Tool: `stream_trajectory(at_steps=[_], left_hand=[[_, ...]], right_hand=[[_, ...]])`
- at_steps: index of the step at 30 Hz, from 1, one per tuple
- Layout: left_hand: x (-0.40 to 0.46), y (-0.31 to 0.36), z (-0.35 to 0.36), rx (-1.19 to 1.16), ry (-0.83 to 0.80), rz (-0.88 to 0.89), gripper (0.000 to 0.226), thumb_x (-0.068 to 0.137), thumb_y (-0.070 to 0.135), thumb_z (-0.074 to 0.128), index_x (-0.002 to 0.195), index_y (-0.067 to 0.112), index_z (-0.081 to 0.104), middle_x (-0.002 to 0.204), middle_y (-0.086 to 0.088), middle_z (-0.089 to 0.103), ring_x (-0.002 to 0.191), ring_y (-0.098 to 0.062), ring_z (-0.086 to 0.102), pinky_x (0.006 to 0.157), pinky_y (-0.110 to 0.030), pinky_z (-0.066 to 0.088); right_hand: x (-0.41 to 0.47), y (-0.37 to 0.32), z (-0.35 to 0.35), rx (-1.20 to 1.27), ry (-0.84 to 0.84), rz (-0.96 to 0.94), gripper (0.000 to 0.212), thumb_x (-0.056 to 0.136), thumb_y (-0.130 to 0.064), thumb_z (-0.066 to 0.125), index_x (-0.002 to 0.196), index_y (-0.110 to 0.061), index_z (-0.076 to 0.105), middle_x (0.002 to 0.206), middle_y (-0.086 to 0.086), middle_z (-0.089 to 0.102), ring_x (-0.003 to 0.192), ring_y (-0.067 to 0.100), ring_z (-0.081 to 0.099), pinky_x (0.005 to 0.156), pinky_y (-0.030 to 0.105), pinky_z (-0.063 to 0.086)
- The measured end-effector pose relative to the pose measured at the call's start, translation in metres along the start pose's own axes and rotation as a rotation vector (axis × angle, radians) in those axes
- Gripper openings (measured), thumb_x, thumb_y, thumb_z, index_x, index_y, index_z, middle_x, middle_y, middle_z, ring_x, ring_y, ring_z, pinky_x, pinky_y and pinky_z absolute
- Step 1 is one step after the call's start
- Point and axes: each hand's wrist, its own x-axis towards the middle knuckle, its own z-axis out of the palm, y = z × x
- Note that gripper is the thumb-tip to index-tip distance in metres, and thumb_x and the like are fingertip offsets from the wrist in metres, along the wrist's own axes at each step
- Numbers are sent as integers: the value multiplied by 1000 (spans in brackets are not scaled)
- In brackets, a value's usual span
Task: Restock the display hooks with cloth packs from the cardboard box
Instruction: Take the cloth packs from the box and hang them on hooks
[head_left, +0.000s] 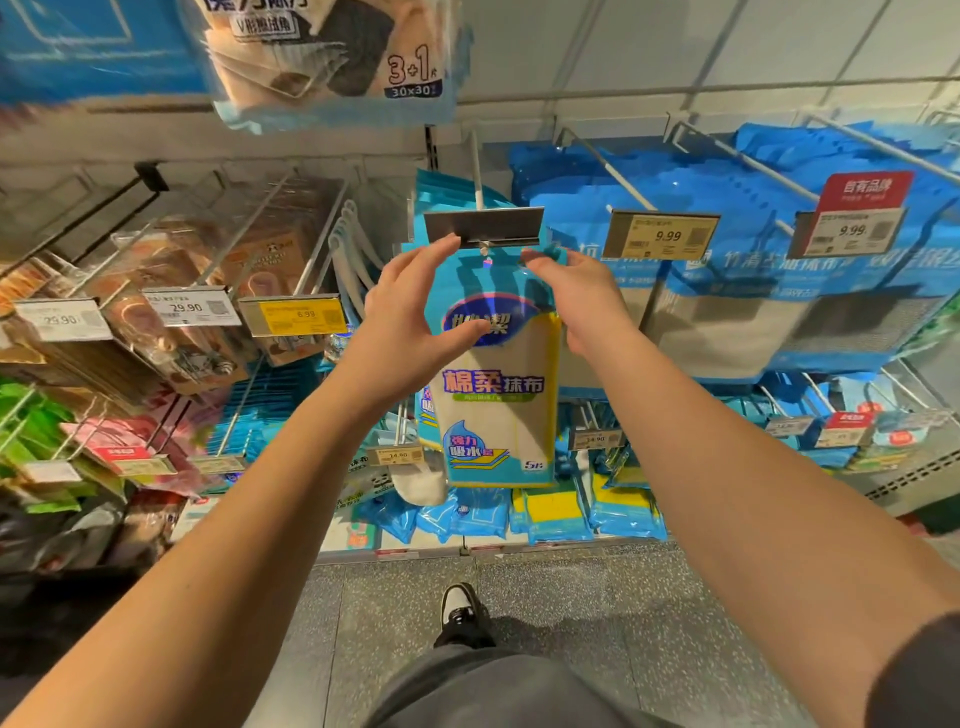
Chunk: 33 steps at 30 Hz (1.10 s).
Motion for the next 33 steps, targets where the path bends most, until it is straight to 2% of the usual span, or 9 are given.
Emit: stream_trajectory(at_steps=[7,12,15,17,19,22,25,28,33], left_hand=[[-2,-6,6,-33,33,68,70,90,30,72,150,25,38,147,27,29,143,-7,28,117,-52,30],[-1,-26,18,-30,45,166,64,87,28,65,146,20,44,158,16,28,148,-19,29,117,-56,30],[-6,-43,34,64,119,193,60,86,22,65,142,11,50,155,1,37,142,-28,37,115,-48,31],[-12,-61,53,81,141,91,55,88,18,68,139,7,52,150,-10,47,138,-27,41,113,-45,33],[-14,-79,73,73,139,-99,57,88,18,73,137,4,50,146,-15,48,137,-30,41,115,-49,34],[-3,-100,89,-27,115,-443,89,82,35,81,150,3,33,150,-19,38,142,-33,33,117,-52,31],[12,-113,96,-101,59,-544,91,79,51,78,147,10,35,151,-14,43,136,-31,46,107,-49,43],[25,-121,100,-57,44,-529,51,83,48,74,112,16,48,109,-10,66,98,-31,64,73,-39,48],[57,-129,108,-132,175,-585,39,81,44,77,89,24,44,94,-5,63,84,-25,63,71,-41,51]], right_hand=[[10,-1,8,32,24,56,1,89,-24,71,90,-24,70,89,0,77,84,17,74,80,43,61],[21,12,11,67,45,31,6,90,-24,70,85,-22,70,89,0,76,86,19,73,84,44,60],[30,18,11,36,27,-9,7,90,-24,66,92,-19,71,96,7,75,94,27,72,88,51,57],[31,22,9,12,26,-46,14,94,-25,61,104,-16,67,103,7,74,97,23,71,89,46,57],[21,30,4,2,67,-106,19,97,-23,60,113,-13,61,106,2,71,95,14,68,86,31,56],[-12,58,-5,-104,201,-120,40,93,-28,67,121,-10,45,110,-4,56,91,3,55,72,5,42],[-34,95,-11,-366,154,-5,44,91,-42,67,119,-17,45,102,-7,52,91,12,54,67,19,40],[-22,100,-8,-532,44,155,43,94,-61,50,106,-19,54,91,-6,58,85,19,56,61,28,38],[31,98,9,-428,79,223,54,92,-62,52,114,-13,59,102,7,69,95,32,65,85,43,52]])
